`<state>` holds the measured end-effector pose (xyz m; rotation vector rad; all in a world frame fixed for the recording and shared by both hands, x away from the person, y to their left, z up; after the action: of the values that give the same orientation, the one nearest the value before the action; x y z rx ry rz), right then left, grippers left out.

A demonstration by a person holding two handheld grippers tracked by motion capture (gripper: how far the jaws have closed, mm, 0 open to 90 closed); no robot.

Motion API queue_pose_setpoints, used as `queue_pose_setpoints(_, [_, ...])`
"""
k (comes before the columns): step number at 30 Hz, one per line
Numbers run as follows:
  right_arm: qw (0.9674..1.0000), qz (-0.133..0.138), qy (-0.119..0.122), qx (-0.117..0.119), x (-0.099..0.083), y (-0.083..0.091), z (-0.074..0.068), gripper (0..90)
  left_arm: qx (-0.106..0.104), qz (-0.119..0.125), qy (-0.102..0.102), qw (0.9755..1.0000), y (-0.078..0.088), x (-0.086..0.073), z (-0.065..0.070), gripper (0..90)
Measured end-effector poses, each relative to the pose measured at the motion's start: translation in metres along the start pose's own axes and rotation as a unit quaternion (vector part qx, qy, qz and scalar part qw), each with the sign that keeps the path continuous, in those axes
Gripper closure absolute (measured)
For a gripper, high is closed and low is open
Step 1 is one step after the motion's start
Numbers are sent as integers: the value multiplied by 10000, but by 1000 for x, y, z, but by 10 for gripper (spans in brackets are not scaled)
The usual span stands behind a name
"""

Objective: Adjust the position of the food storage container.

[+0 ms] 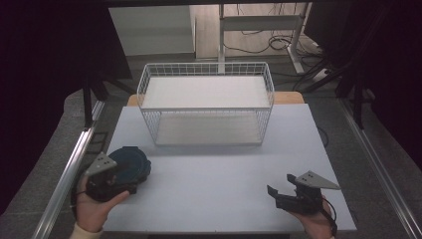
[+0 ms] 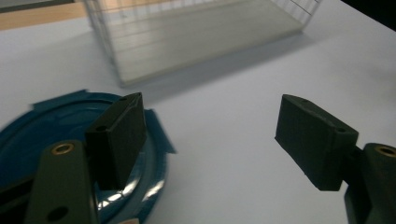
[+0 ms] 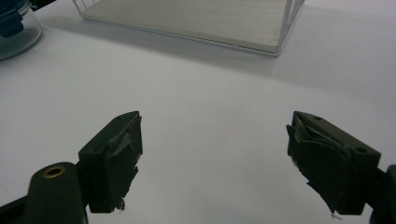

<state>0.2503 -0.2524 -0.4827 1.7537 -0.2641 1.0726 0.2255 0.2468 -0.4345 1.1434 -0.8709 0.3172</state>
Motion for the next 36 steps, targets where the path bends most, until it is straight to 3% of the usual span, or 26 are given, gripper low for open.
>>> queue_pose_setpoints(9, [9999,-75,93,70,-1,-2,-1,180,182,-127,116,9997,14,8,-29,242])
queue_pose_setpoints(15, [10000,-82,36,35,-1,-2,0,182,205,-208,26,9996,16,5,-43,346])
queue_pose_setpoints(19, [9999,-95,74,30,-1,-2,-1,182,254,-244,174,9992,14,3,-53,351])
queue_pose_setpoints(24, [9999,-108,65,16,0,-2,0,182,460,-387,396,9974,12,-2,-75,382])
queue_pose_setpoints(29, [9999,-135,-3,-53,-1,-3,3,182,720,-545,615,9940,9,-10,-102,535])
queue_pose_setpoints(30, [9998,-176,-8,-88,-1,-4,2,182,709,-625,740,9928,7,-15,-112,612])
queue_pose_setpoints(32, [9998,-178,-1,-102,-1,-4,2,183,697,-682,799,9920,6,-17,-117,647])
queue_pose_setpoints(36, [9997,-233,37,-86,-2,-7,0,184,746,-815,918,9896,3,-24,-133,839])
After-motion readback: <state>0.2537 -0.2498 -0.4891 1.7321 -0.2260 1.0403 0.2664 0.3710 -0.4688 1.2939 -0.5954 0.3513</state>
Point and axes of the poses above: each handheld gripper's, and its own axes: y roughly backward along the jaws, x roughly out of its top, z roughly to its right, the point moved 2 cm from there along -y, roughly forward along the jaws, and after that the axes turned 7 degrees about -z, right-handed, at the moved point
